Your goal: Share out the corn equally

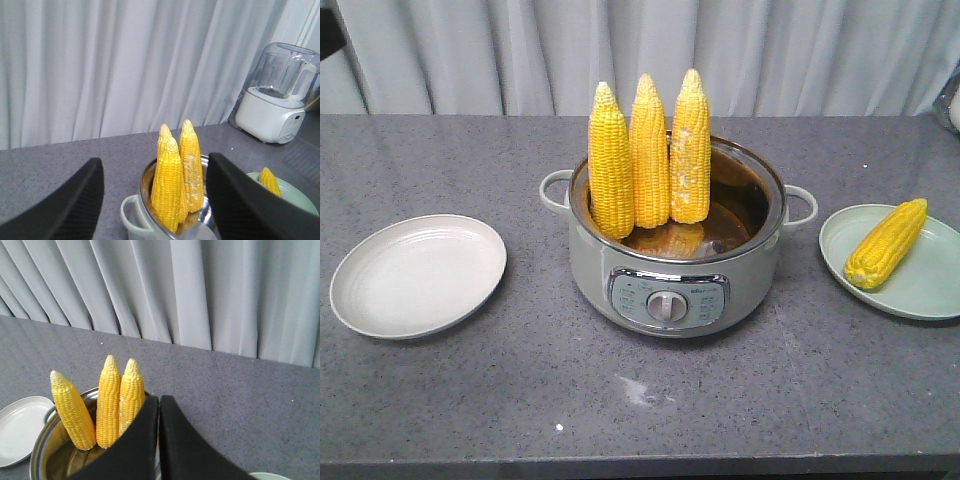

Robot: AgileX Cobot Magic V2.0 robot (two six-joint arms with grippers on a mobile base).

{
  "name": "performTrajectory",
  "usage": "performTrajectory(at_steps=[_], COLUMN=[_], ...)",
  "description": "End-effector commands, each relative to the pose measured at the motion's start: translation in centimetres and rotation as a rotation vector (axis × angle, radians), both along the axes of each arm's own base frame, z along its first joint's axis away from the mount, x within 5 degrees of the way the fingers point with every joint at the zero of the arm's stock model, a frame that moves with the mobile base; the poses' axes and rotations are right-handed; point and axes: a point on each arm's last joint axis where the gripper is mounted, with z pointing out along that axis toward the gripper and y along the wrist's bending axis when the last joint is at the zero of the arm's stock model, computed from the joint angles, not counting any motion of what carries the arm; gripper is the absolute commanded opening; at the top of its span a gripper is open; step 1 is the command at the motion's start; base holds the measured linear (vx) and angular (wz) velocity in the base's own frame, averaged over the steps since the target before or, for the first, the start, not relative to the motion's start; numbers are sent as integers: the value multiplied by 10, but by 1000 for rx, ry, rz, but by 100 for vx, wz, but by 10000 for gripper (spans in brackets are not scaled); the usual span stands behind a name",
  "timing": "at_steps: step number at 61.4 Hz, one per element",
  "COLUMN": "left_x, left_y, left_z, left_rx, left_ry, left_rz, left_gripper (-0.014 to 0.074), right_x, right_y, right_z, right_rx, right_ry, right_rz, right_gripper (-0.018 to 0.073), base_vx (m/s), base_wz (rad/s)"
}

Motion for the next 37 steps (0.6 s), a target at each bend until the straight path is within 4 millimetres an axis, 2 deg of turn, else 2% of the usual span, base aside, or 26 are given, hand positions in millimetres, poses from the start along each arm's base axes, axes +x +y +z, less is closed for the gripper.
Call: performTrajectory(at_steps=[1,11,22,29,37], left_x=[28,81,126,153,178], left_y=[-3,-14,-38,-52,-71], left_z=[22,41,57,56,45], left_rx=[-42,-15,-12,-15,-25], left_ry=[-26,-2,-32,-47,-28], left_rz=[-34,-163,-301,-334,-378], left_gripper=[440,459,576,640,644], right_x=[-29,-38,-38,-38,-38], right_y=[15,19,19,19,19], right_z=[24,28,28,28,28], right_rx=[-20,-34,-35,-35,-35], right_ry=[-86,-98,-97,-97,-97], right_rz=[41,35,34,34,34], right_gripper=[-8,-8,-8,-8,-8], base_vx=[0,0,0,0,0], base_wz=[0,0,0,0,0])
